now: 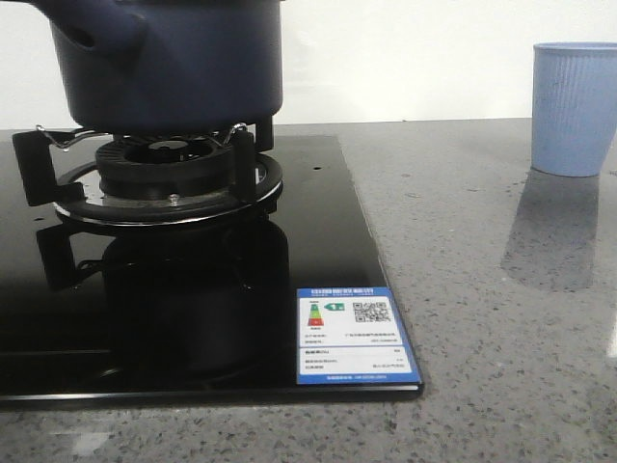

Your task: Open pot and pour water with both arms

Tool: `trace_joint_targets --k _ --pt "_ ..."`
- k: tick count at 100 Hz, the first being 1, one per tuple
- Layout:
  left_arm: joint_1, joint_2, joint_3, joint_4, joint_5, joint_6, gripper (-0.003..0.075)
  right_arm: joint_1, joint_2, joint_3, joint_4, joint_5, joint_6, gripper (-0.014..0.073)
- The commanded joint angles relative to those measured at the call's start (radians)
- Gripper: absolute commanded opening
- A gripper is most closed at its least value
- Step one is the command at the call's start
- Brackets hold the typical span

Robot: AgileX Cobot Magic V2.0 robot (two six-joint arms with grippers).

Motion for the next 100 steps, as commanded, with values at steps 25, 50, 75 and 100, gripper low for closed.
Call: trace_joint_targets --k 25,50,75,100 --pt "-0.131 0.102 -0.038 0.001 -0.205 0.000 0.0377 -0.008 -0.091 -0.021 0.022 0.017 0.056 0.0655" --pt "-0.142 0.171 -0.038 0.001 -0.228 0.000 0.0377 -0.008 -0.093 -0.021 0.022 0.006 0.072 0.0655" --pt "-0.142 0.212 -0.038 0.001 -0.238 0.000 0.0377 -0.008 -0.093 -0.021 0.022 -0.003 0.072 0.0655" --pt "-0.142 0.219 -0.038 0.001 -0.236 0.000 0.0377 -0.008 -0.093 -0.021 0.022 -0.003 0.072 0.0655"
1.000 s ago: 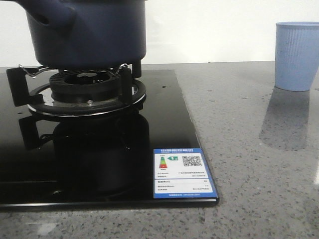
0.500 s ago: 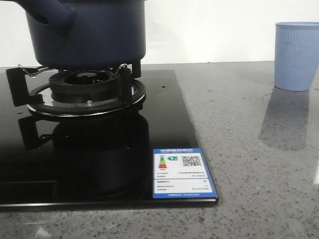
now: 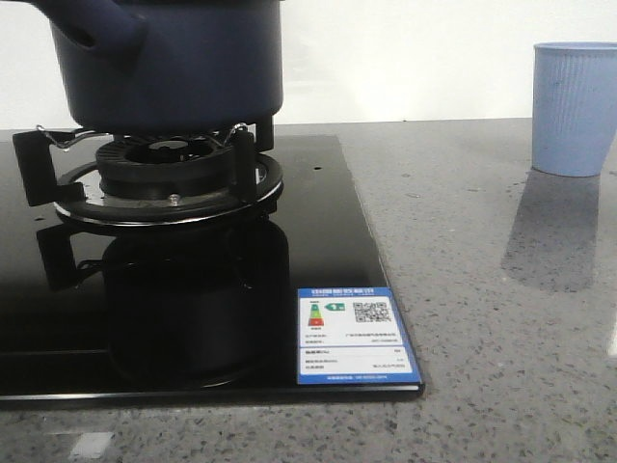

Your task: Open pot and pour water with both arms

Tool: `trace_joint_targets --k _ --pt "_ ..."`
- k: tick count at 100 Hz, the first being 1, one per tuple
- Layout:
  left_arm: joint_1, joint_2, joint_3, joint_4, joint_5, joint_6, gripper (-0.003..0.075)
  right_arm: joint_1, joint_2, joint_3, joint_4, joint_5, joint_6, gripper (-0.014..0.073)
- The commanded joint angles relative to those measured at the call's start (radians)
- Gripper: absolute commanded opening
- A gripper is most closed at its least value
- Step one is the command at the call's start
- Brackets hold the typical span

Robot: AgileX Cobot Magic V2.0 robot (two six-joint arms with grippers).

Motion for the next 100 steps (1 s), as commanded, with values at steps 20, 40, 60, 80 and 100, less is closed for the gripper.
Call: trace_joint_targets --k 20,40,60,80,100 --pt "-0.008 -0.031 -0.038 0.001 -0.096 -0.008 0.0377 -0.008 -0.006 -0.025 0.025 -0.020 0.000 0.0655" --pt "-0.026 -0.032 -0.038 -0.001 -0.086 -0.008 0.0377 -0.008 -0.006 -0.025 0.024 -0.020 0.000 0.0655" --pt "-0.037 -0.032 -0.038 -0.001 -0.077 -0.008 0.0377 -0.008 -0.006 -0.025 0.021 -0.020 0.000 0.0655" --pt "-0.037 -0.034 -0.038 -0.001 -0.076 -0.008 0.0377 -0.008 -0.006 -0.023 0.018 -0.020 0.000 0.0655" --pt "-0.037 -0.034 -0.038 -0.001 -0.074 -0.008 0.0378 -0.008 -0.006 -0.023 0.018 -0.020 0.000 0.0655"
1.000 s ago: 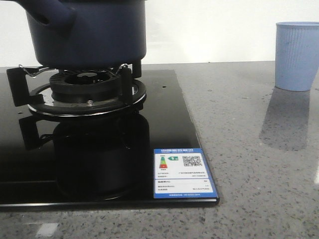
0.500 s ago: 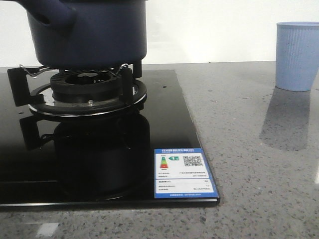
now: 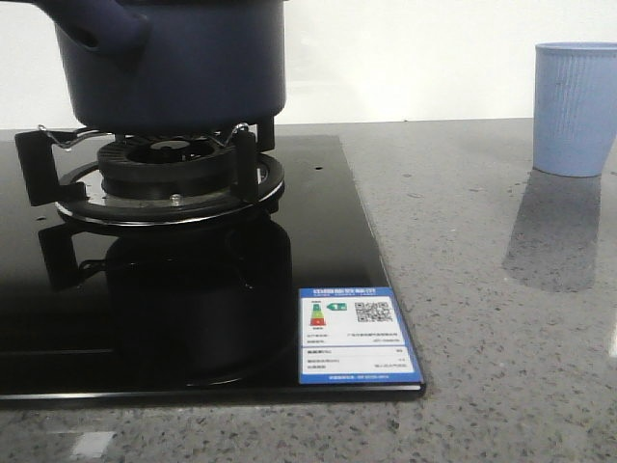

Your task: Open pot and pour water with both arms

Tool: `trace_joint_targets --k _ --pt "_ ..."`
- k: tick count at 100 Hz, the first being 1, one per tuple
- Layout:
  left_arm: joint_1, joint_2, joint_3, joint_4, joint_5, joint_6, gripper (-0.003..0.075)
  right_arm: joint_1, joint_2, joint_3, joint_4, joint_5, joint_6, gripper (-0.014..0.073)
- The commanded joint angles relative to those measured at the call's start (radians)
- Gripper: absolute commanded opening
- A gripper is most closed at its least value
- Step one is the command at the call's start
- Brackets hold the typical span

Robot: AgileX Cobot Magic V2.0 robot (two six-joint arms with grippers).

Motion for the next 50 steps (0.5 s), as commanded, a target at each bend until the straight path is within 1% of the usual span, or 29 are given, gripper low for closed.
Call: trace_joint_targets --k 1,7,11,19,26,31,50 --pt "-0.010 -0.036 -0.038 -0.001 -0.085 -0.006 0.0379 -0.008 -0.006 -0.023 0.022 -0.019 -0.001 0.0655" --pt "-0.010 -0.043 -0.038 -0.001 -0.079 -0.006 0.0386 -0.008 -0.006 -0.023 0.022 -0.019 -0.001 0.0655" --pt "-0.010 -0.050 -0.038 0.004 -0.074 -0.006 0.0408 -0.008 -0.006 -0.023 0.022 -0.019 -0.001 0.0655" --pt "-0.010 -0.065 -0.038 0.018 -0.070 -0.006 0.0494 -0.008 -0.006 -0.023 0.022 -0.019 -0.001 0.0655" --pt "-0.009 -0.079 -0.038 0.020 -0.070 -0.006 0.0547 -0.008 -0.006 -0.023 0.022 -0.019 -0.001 0.0655" --pt "-0.007 -0.091 -0.038 0.020 -0.070 -0.006 0.0557 -0.008 -0.006 -0.023 0.022 -0.019 -0.001 0.0655" --pt "0.016 -0.143 -0.038 0.020 -0.061 -0.006 0.0557 0.012 -0.006 -0.023 0.022 -0.019 -0.001 0.0655"
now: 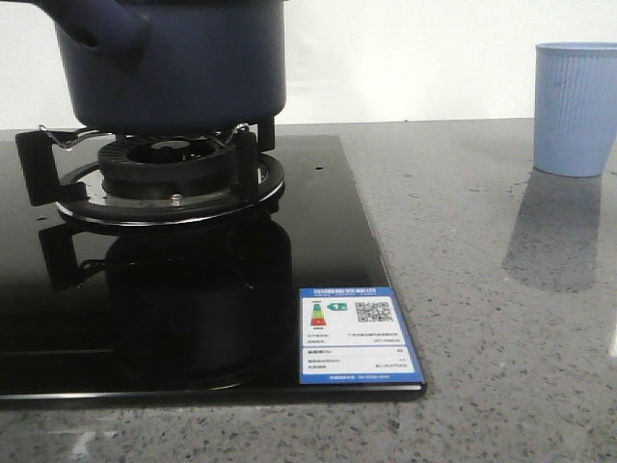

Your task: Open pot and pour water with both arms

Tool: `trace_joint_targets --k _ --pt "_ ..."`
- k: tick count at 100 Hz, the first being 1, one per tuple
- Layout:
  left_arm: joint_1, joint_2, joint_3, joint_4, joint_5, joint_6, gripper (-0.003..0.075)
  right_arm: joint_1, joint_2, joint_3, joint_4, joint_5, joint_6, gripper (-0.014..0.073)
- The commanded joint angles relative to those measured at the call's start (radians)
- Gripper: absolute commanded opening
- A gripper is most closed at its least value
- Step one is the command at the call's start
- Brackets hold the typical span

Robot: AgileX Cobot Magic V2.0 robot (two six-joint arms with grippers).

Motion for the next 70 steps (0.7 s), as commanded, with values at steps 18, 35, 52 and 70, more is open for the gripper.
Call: trace_joint_targets --k 18,35,52,70 --pt "0.040 -0.151 -0.036 0.009 -0.046 -0.006 0.0554 0.033 -0.006 -0.023 0.022 -0.027 -0.002 0.0655" --pt "0.107 -0.236 -0.034 0.051 0.042 -0.006 0.0481 0.068 -0.006 -0.027 0.024 -0.043 -0.002 0.0642" --pt "0.209 -0.313 -0.033 0.051 0.176 -0.006 0.0219 0.076 -0.006 -0.074 0.046 -0.046 -0.002 0.0357" --pt "0.294 -0.379 -0.019 0.069 0.256 -0.006 -0.0019 0.076 -0.006 -0.137 0.063 -0.051 0.000 -0.0067"
